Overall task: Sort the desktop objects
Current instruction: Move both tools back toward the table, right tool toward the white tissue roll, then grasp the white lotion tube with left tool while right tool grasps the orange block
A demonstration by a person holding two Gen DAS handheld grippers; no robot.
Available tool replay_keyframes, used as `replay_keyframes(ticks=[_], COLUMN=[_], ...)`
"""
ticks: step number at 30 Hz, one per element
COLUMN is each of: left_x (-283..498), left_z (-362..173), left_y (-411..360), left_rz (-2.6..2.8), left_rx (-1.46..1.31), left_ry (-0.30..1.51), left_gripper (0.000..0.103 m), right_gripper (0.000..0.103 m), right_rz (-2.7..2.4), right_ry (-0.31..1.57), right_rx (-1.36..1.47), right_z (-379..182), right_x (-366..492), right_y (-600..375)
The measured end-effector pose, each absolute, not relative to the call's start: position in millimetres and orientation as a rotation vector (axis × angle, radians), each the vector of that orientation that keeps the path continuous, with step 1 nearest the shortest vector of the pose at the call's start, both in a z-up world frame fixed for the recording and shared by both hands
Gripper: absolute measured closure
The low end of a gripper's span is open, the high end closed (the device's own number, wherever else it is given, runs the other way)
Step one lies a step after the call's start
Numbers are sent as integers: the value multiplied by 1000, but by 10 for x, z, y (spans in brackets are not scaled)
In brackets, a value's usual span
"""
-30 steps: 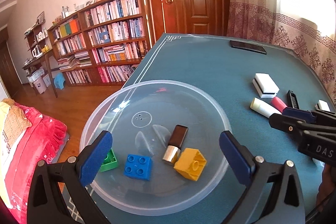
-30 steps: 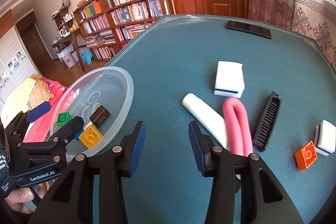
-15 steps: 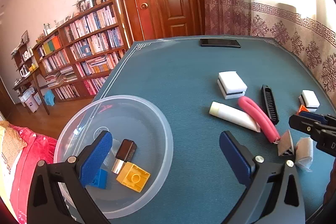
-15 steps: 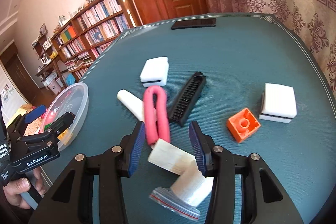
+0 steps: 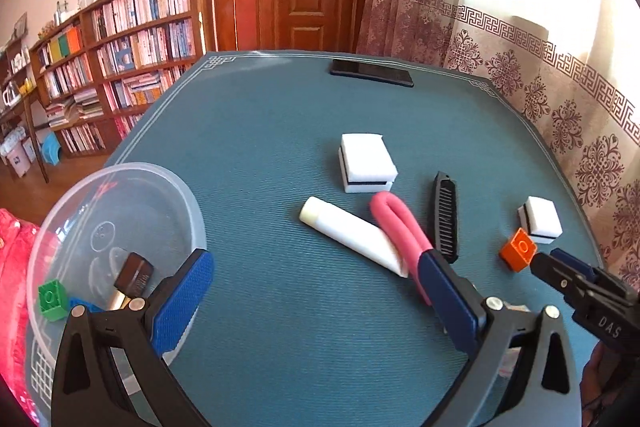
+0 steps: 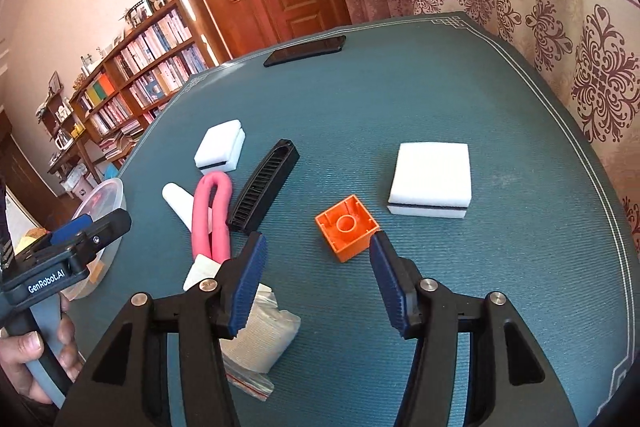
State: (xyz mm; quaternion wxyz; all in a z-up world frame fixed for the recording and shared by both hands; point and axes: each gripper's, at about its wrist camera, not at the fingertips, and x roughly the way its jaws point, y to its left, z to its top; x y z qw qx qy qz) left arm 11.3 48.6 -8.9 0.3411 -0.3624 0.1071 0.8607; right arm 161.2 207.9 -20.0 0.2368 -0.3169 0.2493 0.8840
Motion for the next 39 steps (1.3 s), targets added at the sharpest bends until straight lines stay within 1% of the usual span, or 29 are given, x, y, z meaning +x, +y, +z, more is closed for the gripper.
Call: replay_keyframes(ticks=[7,19,33,37,39], left_x=[-4,-323,-419,-416,-396], left_z=[-223,-483,-572,-608,-610], left_y=[758,860,958,930,885], left_rz=[2289,2335,2319,2314,2312], left_rx=[-987,-1130,-1141,-1162,-1150], left_ry=[242,132,162,217,215], left_gripper=[1,1,1,1,1], right_gripper=[46,46,46,46,46], right_rz=[2422,2426,2410,2408,2406], right_ry=[675,653,666,668,671], right_rx=[-867,-863,-872,-872,-874], right_z=[-210,-210,-249,-255,-263], right_x=[1702,1733,1723,1723,1724], right_y=[2118,2107,2172,2183,2188])
